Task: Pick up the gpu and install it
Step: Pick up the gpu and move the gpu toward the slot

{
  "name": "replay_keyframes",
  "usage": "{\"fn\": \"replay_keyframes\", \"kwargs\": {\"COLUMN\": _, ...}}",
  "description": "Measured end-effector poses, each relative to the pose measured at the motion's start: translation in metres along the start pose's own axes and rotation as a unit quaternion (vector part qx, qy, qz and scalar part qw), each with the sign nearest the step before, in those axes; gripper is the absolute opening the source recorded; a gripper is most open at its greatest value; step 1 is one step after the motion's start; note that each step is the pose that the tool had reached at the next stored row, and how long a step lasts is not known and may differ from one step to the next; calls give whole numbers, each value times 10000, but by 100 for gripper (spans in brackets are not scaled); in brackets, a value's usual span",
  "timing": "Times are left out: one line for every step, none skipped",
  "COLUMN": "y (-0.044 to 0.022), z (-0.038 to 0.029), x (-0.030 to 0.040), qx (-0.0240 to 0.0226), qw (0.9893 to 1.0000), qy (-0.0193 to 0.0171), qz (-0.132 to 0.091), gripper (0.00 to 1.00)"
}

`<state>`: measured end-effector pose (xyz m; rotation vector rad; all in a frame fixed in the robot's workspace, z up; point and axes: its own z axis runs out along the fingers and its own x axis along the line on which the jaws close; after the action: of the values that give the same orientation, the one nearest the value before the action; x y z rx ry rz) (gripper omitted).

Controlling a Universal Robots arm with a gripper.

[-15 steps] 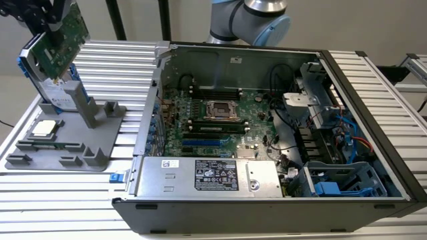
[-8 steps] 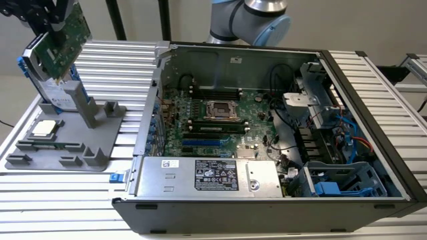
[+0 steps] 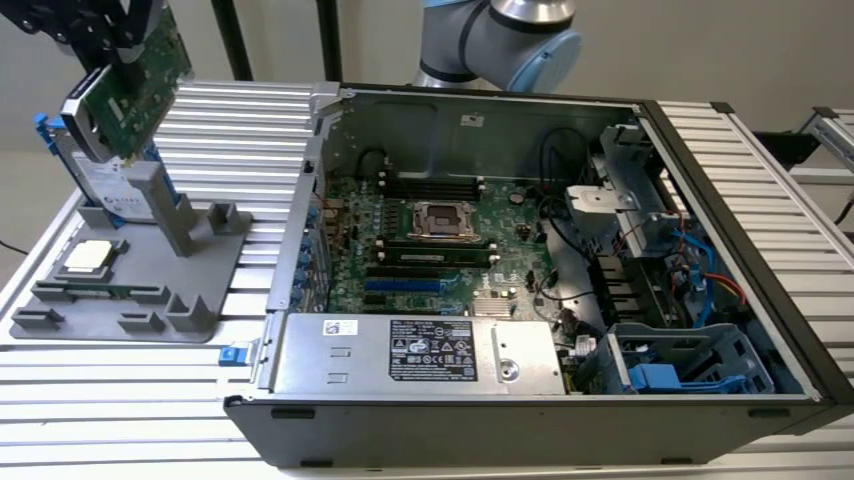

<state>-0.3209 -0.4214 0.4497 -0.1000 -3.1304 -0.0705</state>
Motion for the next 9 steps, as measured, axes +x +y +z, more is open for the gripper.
{"fn": "replay_keyframes", "kwargs": {"y": 1, "z": 0, "x": -13, "qx": 0, "qw": 10000, "qy": 0, "qz": 0, "gripper": 0}}
{"fn": "replay_keyframes", "kwargs": {"y": 2, "z": 0, "x": -24, "qx": 0, "qw": 10000, "qy": 0, "qz": 0, "gripper": 0}}
{"fn": "replay_keyframes", "kwargs": {"y": 2, "z": 0, "x": -37, "qx": 0, "qw": 10000, "qy": 0, "qz": 0, "gripper": 0}}
{"fn": "replay_keyframes", "kwargs": {"y": 3, "z": 0, "x": -49, "qx": 0, "qw": 10000, "qy": 0, "qz": 0, "gripper": 0}}
{"fn": "replay_keyframes", "kwargs": {"y": 4, "z": 0, "x": -61, "qx": 0, "qw": 10000, "qy": 0, "qz": 0, "gripper": 0}}
{"fn": "replay_keyframes", "kwargs": {"y": 6, "z": -1, "x": -83, "qx": 0, "qw": 10000, "qy": 0, "qz": 0, "gripper": 0}}
{"fn": "replay_keyframes", "kwargs": {"y": 6, "z": 0, "x": -95, "qx": 0, "qw": 10000, "qy": 0, "qz": 0, "gripper": 0}}
{"fn": "replay_keyframes", "kwargs": {"y": 7, "z": -1, "x": -107, "qx": 0, "qw": 10000, "qy": 0, "qz": 0, "gripper": 0}}
{"fn": "replay_keyframes", "kwargs": {"y": 8, "z": -1, "x": -118, "qx": 0, "qw": 10000, "qy": 0, "qz": 0, "gripper": 0}}
